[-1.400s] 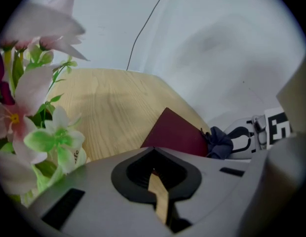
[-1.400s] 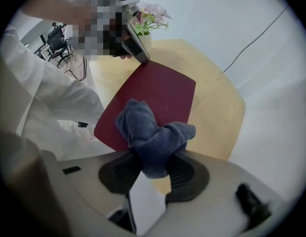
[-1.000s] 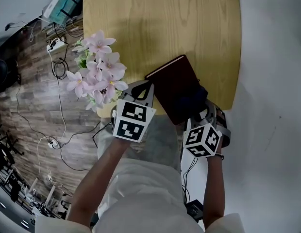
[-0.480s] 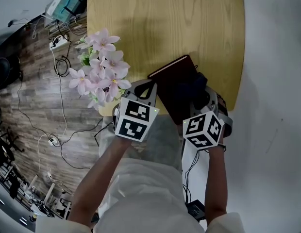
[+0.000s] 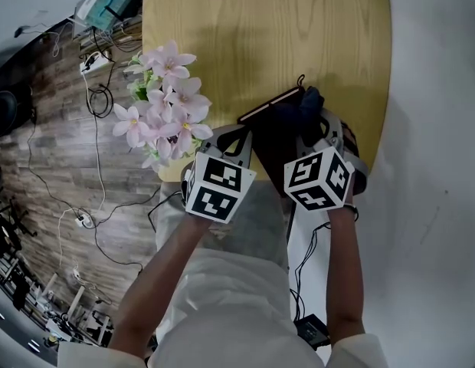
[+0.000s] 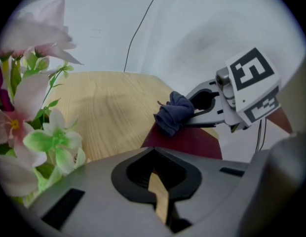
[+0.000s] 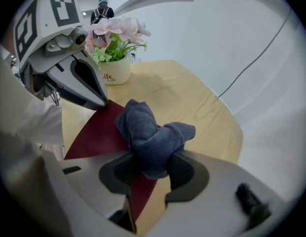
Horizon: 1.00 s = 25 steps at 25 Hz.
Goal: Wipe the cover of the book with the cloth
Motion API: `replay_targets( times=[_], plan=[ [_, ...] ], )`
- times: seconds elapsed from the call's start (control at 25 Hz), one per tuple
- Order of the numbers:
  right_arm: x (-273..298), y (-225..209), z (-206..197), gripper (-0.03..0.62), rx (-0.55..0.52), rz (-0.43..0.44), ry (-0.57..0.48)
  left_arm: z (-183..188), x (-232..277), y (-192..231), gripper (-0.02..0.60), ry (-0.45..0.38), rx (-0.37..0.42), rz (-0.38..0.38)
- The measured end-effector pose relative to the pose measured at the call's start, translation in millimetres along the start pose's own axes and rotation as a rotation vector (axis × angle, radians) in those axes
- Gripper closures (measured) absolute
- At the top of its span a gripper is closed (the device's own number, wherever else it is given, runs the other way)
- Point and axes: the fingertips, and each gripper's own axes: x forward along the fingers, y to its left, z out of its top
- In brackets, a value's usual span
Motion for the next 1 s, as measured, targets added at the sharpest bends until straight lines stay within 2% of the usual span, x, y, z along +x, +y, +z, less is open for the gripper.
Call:
replay_targets(
  times=[0.2, 0.44, 0.56, 0.8, 1.0],
  plan=[
    [4, -11, 13, 0.444, 0.009, -0.02, -0.024, 0, 0, -4, 0.572, 0.009, -0.005, -0.025],
    [1, -20, 30, 0.444, 0.045, -0.07, -0.126, -1, 1, -5, 0.572, 0.011, 0.047, -0.002],
    [-12, -22, 32, 0.444, 0.054, -0.091, -0.168, -1, 1, -6, 0.572, 0.016, 0.048, -0.011],
    [-45, -12, 8, 0.444, 0.055, -0.1, -0.16, -1, 1, -5, 0.572, 0.019, 0.046, -0.011],
    [-65, 9, -26, 0.444, 0.045, -0.102, -0.108, -2, 1, -5, 0.572, 0.025, 0.054, -0.018]
  ],
)
